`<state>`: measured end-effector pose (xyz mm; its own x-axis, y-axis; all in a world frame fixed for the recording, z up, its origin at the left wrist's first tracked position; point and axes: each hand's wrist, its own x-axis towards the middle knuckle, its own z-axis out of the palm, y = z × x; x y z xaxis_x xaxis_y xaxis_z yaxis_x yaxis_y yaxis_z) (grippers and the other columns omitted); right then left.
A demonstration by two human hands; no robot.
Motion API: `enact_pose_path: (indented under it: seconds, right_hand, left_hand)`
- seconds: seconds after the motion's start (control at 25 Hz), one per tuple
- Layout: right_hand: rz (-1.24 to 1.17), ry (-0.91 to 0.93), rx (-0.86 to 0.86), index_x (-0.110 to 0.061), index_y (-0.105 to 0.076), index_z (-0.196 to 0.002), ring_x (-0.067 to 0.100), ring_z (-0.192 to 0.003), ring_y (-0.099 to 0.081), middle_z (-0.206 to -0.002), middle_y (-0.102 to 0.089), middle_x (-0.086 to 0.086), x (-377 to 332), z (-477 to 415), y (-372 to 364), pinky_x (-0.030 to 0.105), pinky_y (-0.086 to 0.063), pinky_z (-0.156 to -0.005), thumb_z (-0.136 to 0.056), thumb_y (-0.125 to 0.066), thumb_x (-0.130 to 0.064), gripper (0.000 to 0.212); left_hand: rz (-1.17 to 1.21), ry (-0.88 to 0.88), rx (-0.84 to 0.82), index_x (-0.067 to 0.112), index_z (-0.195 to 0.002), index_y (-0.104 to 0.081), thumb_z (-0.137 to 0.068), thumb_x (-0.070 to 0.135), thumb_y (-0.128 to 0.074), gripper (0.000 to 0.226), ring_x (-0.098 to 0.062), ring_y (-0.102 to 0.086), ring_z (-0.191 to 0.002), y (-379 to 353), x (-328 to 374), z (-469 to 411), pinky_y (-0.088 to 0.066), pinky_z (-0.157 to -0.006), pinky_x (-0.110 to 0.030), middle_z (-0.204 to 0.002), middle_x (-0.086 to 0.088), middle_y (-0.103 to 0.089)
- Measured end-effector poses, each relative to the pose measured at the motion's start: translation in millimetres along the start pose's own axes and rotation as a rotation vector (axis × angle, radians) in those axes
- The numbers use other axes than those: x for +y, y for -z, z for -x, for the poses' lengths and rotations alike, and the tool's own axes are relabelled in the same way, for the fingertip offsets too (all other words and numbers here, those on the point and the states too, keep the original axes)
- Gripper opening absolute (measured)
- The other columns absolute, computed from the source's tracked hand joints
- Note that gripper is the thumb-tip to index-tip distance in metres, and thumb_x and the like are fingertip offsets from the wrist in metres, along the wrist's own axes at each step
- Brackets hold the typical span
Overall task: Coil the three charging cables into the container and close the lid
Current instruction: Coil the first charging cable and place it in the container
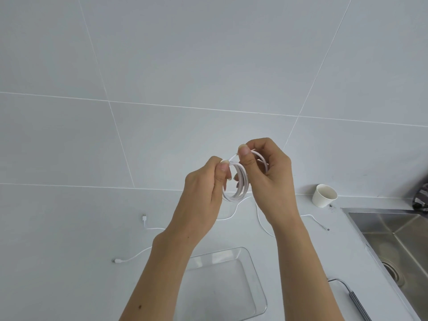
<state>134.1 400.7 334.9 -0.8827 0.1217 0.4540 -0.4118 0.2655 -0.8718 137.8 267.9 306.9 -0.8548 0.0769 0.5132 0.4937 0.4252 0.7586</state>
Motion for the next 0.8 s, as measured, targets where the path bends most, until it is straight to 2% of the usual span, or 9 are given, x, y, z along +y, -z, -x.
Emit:
enact_pose_path:
  seconds: [0.08,0.24,0.32,0.4,0.48,0.68,0.8]
  right_hand:
    - [-0.037,-0.029,-0.056,-0.017,-0.060,-0.090,0.028,-0.067,-0.065,-0.074,-0.063,-0.007,1,1,2,0.036,-0.055,-0.060,-0.100,-0.059,-0.029,0.016]
    - [-0.033,-0.031,-0.179,-0.015,-0.062,-0.092,0.014,-0.070,-0.067,-0.073,-0.067,-0.010,4,0,13,0.026,-0.056,-0.063,-0.103,-0.053,-0.023,0.016]
    - [0.059,-0.018,-0.216,-0.021,-0.066,-0.089,0.006,-0.070,-0.064,-0.075,-0.068,-0.012,5,-1,21,0.018,-0.050,-0.063,-0.102,-0.054,-0.023,0.017]
    - [0.176,-0.014,-0.247,-0.030,-0.067,-0.083,0.001,-0.060,-0.052,-0.067,-0.062,-0.018,7,-1,28,0.010,-0.039,-0.055,-0.101,-0.057,-0.025,0.021]
    - [0.230,-0.035,-0.250,-0.033,-0.065,-0.077,0.004,-0.051,-0.044,-0.056,-0.053,-0.018,8,-1,31,0.012,-0.034,-0.050,-0.100,-0.058,-0.029,0.025]
    - [0.103,-0.075,-0.156,-0.015,-0.067,-0.078,0.014,-0.055,-0.068,-0.062,-0.065,-0.006,8,-4,32,0.025,-0.056,-0.057,-0.098,-0.062,-0.019,0.022]
    - [0.047,-0.082,-0.091,-0.009,-0.068,-0.081,0.018,-0.057,-0.071,-0.064,-0.069,-0.001,7,-6,31,0.027,-0.059,-0.058,-0.098,-0.062,-0.015,0.019]
  left_hand:
    - [0.014,0.018,0.016,0.026,-0.084,-0.050,-0.103,0.039,-0.026,0.033,-0.012,-0.054,-0.062,1,-1,1,-0.036,-0.052,-0.012,-0.065,0.004,-0.057]
    - [0.041,0.042,0.042,0.030,-0.077,-0.045,-0.106,0.033,-0.029,0.033,-0.002,-0.048,-0.054,5,-1,1,-0.035,-0.053,-0.009,-0.061,0.009,-0.051]
    - [0.043,0.050,0.046,0.031,-0.073,-0.042,-0.107,0.030,-0.030,0.037,-0.001,-0.047,-0.054,9,-3,-1,-0.035,-0.053,-0.008,-0.061,0.010,-0.051]
    - [0.052,0.062,0.038,0.031,-0.071,-0.040,-0.108,0.029,-0.029,0.039,-0.002,-0.046,-0.052,12,-5,-1,-0.033,-0.052,-0.010,-0.060,0.009,-0.050]
    - [0.061,0.060,0.025,0.032,-0.070,-0.040,-0.107,0.032,-0.029,0.039,-0.004,-0.045,-0.051,12,-5,-1,-0.034,-0.051,-0.013,-0.059,0.010,-0.050]
    - [0.099,0.065,-0.011,0.031,-0.069,-0.040,-0.106,0.038,-0.028,0.039,-0.008,-0.041,-0.051,7,1,-3,-0.043,-0.052,-0.039,-0.060,0.011,-0.050]
    - [0.129,0.056,-0.050,0.026,-0.071,-0.042,-0.105,0.039,-0.028,0.039,-0.009,-0.038,-0.051,7,6,-3,-0.043,-0.052,-0.043,-0.058,0.014,-0.045]
